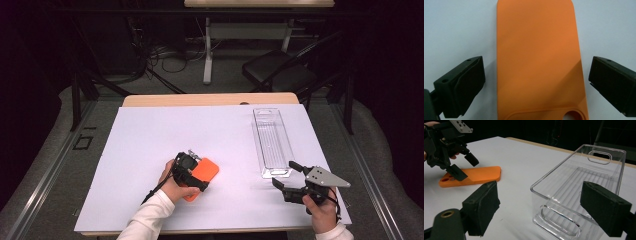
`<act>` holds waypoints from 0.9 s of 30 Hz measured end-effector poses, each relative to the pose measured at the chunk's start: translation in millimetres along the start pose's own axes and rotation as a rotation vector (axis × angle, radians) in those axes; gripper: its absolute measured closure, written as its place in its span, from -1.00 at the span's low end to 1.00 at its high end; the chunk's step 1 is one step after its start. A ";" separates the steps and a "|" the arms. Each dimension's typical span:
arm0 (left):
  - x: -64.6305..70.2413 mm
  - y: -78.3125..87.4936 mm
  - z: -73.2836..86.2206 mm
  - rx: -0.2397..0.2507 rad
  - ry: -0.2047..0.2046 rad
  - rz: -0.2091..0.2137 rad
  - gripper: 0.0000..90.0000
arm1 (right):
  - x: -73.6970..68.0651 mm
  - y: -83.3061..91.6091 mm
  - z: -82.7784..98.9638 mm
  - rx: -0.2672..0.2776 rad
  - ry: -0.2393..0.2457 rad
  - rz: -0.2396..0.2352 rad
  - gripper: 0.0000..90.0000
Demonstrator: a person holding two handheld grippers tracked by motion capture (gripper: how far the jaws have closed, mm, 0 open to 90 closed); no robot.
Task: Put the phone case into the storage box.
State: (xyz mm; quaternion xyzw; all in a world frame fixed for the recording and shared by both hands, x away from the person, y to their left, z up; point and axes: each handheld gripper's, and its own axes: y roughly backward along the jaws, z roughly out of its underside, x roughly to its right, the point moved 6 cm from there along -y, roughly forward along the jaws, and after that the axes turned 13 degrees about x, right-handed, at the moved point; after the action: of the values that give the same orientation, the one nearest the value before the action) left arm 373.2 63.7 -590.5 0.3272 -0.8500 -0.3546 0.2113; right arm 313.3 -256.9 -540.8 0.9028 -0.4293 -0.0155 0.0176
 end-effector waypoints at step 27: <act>1.9 -12.4 6.0 -0.030 -0.055 -0.086 -0.96 | 0.3 -0.9 1.1 -0.005 -0.001 -0.003 -0.68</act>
State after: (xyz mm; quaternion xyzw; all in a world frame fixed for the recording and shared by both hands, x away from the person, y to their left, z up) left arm 373.3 58.6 -603.3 0.3505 -0.8352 -0.3849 0.1773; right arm 314.2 -256.6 -541.9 0.9034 -0.4280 -0.0172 0.0196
